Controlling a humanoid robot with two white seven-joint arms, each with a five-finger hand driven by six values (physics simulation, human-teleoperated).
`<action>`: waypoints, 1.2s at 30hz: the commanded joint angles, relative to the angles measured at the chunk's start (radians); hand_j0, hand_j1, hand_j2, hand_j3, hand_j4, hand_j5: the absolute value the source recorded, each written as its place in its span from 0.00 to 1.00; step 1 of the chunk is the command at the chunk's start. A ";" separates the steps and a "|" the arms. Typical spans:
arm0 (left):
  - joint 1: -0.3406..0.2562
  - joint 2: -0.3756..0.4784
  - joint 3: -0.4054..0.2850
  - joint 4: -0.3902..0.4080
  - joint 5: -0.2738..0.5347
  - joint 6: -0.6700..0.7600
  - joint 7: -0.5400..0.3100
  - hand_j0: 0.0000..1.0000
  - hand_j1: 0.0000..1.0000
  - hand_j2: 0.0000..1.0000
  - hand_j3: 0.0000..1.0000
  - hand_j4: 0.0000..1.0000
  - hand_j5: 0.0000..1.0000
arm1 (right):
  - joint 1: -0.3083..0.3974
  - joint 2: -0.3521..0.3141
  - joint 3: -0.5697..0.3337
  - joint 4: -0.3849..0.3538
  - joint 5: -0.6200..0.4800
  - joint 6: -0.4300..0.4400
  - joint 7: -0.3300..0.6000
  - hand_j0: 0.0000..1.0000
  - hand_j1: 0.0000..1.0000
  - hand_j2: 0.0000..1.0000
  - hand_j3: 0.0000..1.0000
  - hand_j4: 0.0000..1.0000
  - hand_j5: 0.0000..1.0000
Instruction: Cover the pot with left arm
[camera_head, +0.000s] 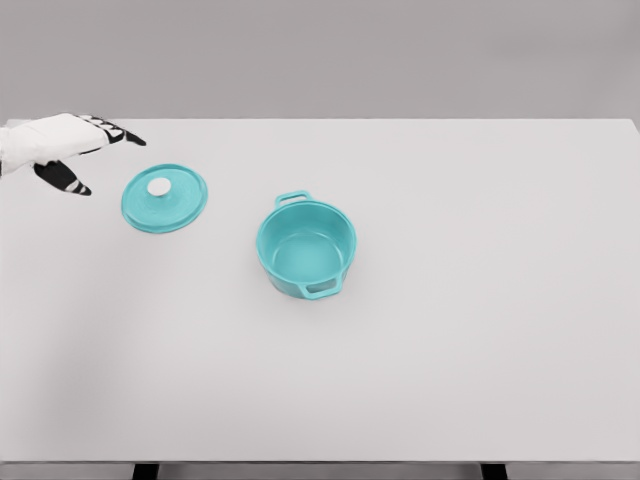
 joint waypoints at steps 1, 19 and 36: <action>0.000 -0.038 -0.043 0.068 0.006 0.002 -0.008 0.85 0.85 0.85 0.85 0.85 0.85 | 0.000 0.000 0.000 0.000 0.000 0.000 0.000 1.00 1.00 1.00 1.00 1.00 1.00; -0.045 -0.132 -0.058 0.200 0.014 0.002 -0.008 0.73 0.73 0.73 0.73 0.73 0.73 | 0.000 0.000 0.000 0.000 0.000 0.000 0.000 1.00 1.00 1.00 1.00 1.00 1.00; -0.049 -0.169 -0.057 0.229 0.009 0.002 -0.008 0.73 0.73 0.73 0.73 0.73 0.73 | 0.000 0.000 0.000 0.000 0.000 0.000 0.000 1.00 1.00 1.00 1.00 1.00 1.00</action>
